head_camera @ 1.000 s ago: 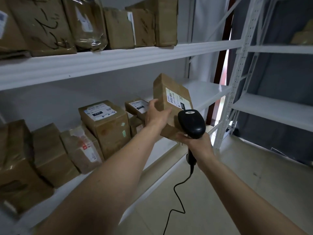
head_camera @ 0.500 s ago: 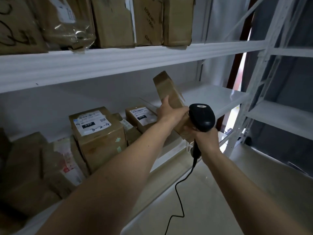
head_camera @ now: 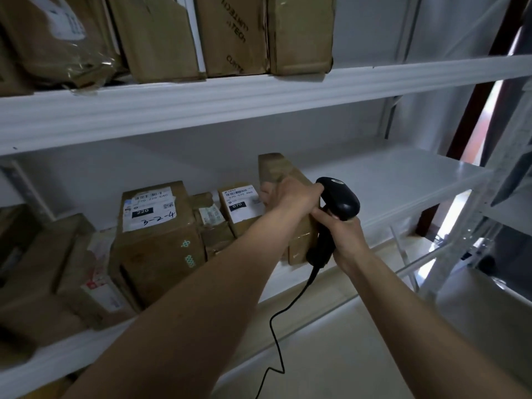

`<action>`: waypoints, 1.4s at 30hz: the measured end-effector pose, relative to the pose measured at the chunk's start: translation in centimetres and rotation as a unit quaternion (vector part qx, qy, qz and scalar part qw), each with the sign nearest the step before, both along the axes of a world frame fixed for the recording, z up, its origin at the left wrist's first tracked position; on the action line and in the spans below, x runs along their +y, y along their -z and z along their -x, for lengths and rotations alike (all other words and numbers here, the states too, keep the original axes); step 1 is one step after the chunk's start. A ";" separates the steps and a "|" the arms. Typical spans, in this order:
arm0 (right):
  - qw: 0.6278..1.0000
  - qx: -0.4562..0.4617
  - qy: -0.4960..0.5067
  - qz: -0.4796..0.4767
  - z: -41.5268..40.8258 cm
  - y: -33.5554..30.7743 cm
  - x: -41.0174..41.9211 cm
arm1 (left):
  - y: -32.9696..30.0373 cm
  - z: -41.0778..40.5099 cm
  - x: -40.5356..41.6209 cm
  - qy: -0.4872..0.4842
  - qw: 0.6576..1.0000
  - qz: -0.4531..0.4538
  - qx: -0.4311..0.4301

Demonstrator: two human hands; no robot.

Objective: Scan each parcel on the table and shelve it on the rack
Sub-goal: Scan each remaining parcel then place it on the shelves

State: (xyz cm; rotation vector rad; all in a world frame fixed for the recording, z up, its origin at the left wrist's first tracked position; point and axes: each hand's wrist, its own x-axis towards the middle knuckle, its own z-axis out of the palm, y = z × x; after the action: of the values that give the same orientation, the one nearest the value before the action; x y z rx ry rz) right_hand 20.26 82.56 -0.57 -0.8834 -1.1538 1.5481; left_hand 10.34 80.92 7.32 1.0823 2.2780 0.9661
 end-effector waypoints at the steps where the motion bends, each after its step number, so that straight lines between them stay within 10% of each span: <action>1: 1.000 0.005 -0.010 0.002 0.0 0.0 0.4 | 0.1 0.0 0.1 -0.003 1.000 0.001 -0.002; 28: 0.997 -0.043 0.064 -0.018 2.1 -0.4 -2.9 | 3.0 3.9 -4.0 0.024 0.990 -0.140 0.024; 42: 0.969 -0.081 -0.231 -0.009 15.1 0.4 -21.8 | 6.9 15.8 -27.6 -0.113 0.951 -0.187 -0.217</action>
State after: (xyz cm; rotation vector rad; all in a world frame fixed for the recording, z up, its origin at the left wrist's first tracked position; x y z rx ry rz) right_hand 5.20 60.72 -0.98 -0.7726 -1.5727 1.8565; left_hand -5.49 53.34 0.39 0.6551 1.9218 1.6018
